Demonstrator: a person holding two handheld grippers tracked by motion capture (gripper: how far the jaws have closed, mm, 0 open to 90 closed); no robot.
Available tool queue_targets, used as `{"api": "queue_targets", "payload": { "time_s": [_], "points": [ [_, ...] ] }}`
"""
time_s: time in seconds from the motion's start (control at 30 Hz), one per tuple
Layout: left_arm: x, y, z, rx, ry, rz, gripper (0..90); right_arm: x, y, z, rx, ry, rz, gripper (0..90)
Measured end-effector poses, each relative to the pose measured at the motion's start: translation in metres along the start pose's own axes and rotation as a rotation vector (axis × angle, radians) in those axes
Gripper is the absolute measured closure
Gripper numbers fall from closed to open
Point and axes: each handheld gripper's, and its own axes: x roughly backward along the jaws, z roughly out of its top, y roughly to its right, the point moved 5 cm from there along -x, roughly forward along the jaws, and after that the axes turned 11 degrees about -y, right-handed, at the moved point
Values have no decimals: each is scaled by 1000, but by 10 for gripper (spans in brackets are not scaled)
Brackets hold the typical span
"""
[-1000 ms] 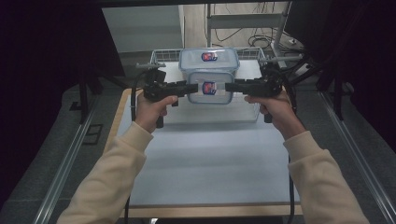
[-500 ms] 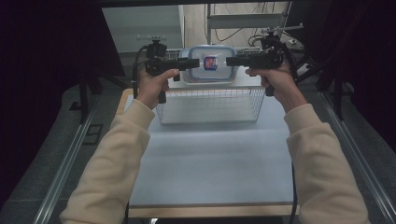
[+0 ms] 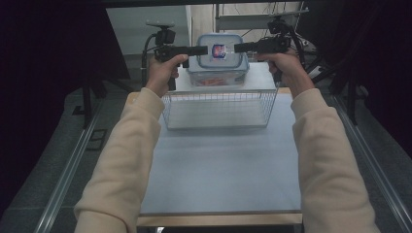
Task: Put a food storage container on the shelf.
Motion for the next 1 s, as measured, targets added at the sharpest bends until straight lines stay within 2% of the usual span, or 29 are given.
{"api": "queue_targets", "payload": {
  "time_s": [0.2, 0.33, 0.43, 0.47, 0.53, 0.57, 0.6, 0.67, 0.8, 0.87, 1.0],
  "points": [
    [-10, -11, 0, 26, -14, 8, 508, -10, 16, 1, -41, -11, -7, 523],
    [-12, -15, 2, 90, -8, -5, 501, -14, 18, 3, -65, 17, -10, 514],
    [-15, -19, 3, 127, -17, 22, 477, -18, 21, 2, -99, 11, -22, 473],
    [-16, -21, 3, 138, -19, 29, 456, -20, 24, 2, -112, 4, -41, 464],
    [-16, -23, 3, 152, -16, 34, 422, -22, 25, 1, -116, 2, -47, 463],
    [-16, -26, 4, 170, -4, 16, 428, -23, 28, 1, -153, 40, -45, 454],
    [-16, -26, 4, 170, -4, 16, 439, -23, 30, 0, -158, 46, -49, 449],
    [-16, -29, 3, 169, -5, 19, 421, -24, 31, -2, -161, 51, -29, 450],
    [-13, -31, 1, 164, 16, 27, 395, -20, 29, -3, -151, 64, -40, 440],
    [-10, -29, 0, 158, 22, 20, 381, -16, 28, -2, -141, 80, -48, 437],
    [-4, -24, -4, 141, 31, 33, 379, -9, 24, -3, -126, 93, -50, 428]
  ]
}}
